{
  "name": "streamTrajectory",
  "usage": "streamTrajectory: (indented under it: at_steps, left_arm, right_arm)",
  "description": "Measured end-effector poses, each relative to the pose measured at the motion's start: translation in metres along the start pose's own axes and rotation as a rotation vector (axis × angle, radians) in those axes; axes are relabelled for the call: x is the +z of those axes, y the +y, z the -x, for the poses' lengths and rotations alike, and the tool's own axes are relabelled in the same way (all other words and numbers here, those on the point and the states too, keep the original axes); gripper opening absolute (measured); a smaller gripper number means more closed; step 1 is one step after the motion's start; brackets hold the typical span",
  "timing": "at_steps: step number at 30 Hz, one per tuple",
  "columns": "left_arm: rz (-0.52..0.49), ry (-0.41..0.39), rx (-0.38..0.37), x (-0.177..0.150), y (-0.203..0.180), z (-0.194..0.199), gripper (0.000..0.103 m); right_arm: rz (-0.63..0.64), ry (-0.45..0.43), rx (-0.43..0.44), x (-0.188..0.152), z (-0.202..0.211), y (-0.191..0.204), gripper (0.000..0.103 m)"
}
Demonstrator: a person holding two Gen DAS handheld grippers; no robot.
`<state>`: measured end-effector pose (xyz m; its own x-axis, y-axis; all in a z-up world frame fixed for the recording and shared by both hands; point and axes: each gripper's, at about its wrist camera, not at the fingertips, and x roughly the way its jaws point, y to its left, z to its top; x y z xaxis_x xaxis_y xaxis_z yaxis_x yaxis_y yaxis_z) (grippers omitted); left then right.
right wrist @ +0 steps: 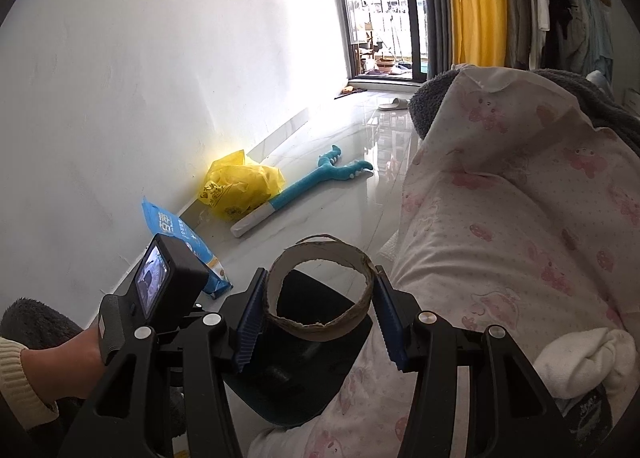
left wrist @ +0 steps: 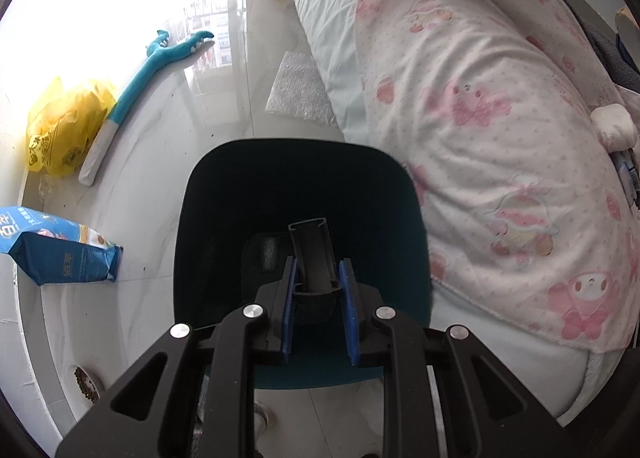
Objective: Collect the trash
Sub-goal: 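Carry the tape roll over the teal bin with the right tool, then open the right tool to drop the tape roll into the bin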
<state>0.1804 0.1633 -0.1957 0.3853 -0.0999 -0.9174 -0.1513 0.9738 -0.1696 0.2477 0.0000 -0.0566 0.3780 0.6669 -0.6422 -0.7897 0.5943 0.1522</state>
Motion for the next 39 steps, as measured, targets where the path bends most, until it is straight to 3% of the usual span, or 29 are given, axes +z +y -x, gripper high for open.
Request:
streamTrajectory:
  at_steps: [11,15,28,39]
  left_arm:
    - [0.031,0.086,-0.018,-0.018,0.03,-0.007,0.024]
    - [0.052,0.088,-0.016,-0.023,0.043,-0.004,0.043]
    - [0.102,-0.091,-0.036,-0.026,0.078,0.042,0.064]
    - [0.106,-0.285,-0.096,-0.024,0.083,0.089,0.073]
  right_arm:
    - [0.014,0.047,0.024,0.003,-0.033,0.023,0.053]
    - [0.016,0.072,0.028,0.002,-0.049,0.031,0.053]
    - [-0.037,0.213,0.032,-0.015,-0.111,0.045,0.052]
    - [-0.054,0.333,0.033,-0.034,-0.167,0.061,0.053]
